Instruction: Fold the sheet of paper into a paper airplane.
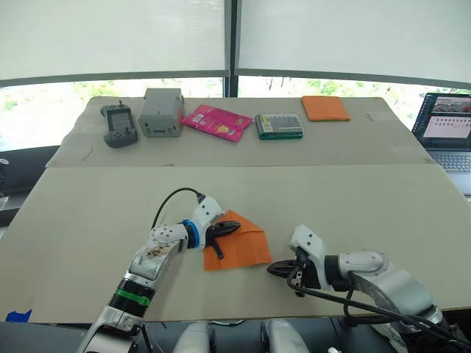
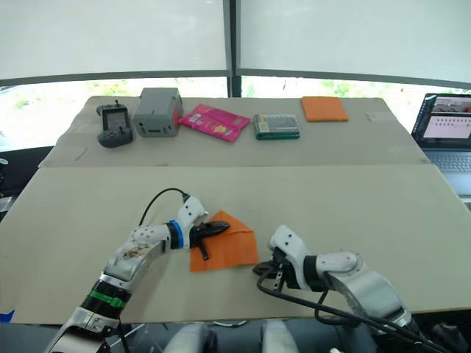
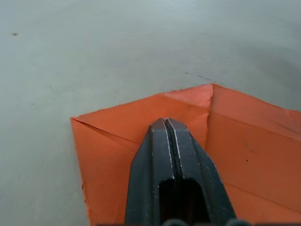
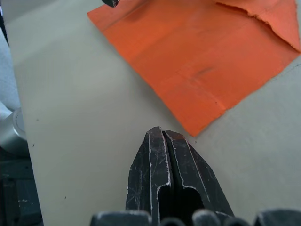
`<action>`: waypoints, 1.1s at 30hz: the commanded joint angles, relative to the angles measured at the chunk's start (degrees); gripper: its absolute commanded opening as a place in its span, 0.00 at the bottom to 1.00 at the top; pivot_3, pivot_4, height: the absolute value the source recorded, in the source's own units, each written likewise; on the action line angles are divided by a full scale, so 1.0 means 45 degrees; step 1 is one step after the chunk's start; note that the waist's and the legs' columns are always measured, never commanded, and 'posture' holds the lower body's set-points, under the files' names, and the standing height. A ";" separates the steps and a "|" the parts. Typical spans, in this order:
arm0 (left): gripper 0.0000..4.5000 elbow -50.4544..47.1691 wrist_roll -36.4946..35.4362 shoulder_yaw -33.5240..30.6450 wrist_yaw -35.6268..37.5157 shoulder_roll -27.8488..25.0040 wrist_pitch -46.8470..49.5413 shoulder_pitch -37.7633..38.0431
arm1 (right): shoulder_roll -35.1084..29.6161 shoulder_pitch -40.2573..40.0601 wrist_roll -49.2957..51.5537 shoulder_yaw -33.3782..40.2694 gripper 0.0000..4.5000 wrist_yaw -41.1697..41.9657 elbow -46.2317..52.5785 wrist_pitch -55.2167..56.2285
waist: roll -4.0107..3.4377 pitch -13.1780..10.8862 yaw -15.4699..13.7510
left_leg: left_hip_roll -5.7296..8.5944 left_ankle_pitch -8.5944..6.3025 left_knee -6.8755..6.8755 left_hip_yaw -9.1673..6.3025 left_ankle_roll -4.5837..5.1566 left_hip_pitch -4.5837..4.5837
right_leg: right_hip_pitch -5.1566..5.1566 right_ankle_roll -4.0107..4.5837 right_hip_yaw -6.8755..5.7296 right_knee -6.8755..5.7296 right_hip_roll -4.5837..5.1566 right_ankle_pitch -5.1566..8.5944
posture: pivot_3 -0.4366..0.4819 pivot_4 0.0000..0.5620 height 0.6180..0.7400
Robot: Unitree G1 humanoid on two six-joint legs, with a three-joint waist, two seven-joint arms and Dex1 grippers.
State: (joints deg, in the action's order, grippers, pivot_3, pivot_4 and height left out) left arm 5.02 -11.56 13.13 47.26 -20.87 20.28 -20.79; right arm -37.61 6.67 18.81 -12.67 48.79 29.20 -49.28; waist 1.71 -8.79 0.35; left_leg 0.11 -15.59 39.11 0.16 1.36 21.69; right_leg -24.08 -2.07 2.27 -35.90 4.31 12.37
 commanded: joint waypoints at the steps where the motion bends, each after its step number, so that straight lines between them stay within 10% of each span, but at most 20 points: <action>1: 0.00 0.0021 0.0012 0.0039 0.0151 -0.0008 0.0105 -0.0026 | -0.0253 -0.0024 -0.0184 0.0094 0.01 -0.0563 -0.0002 -0.0302 | 0.0000 0.0000 0.0005 | 0.0000 0.0000 0.0000 0.0000 0.0000 0.0000 | 0.0001 0.0000 0.0000 0.0000 -0.0001 0.0000 | 0.48 0.27 1.00; 33: 0.00 -0.0810 -0.0081 -0.0456 -0.0387 0.0114 0.0332 0.0836 | -0.0639 0.3992 -0.1521 -0.0278 0.01 0.1550 -0.4953 0.4188 | 0.0000 -0.0001 0.0083 | 0.0000 -0.0001 -0.0001 0.0010 0.0003 0.0013 | -0.0018 0.0001 0.0001 -0.0001 0.0001 -0.0003 | 0.48 0.27 1.00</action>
State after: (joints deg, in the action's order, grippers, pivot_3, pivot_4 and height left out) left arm 1.91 -11.65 11.17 45.67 -20.33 21.41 -17.93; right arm -40.12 24.00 10.18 -15.43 54.02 5.53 -29.81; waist 1.71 -8.79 0.73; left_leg 0.11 -15.60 39.10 0.19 1.37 21.75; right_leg -24.16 -2.06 2.27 -35.91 4.33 12.36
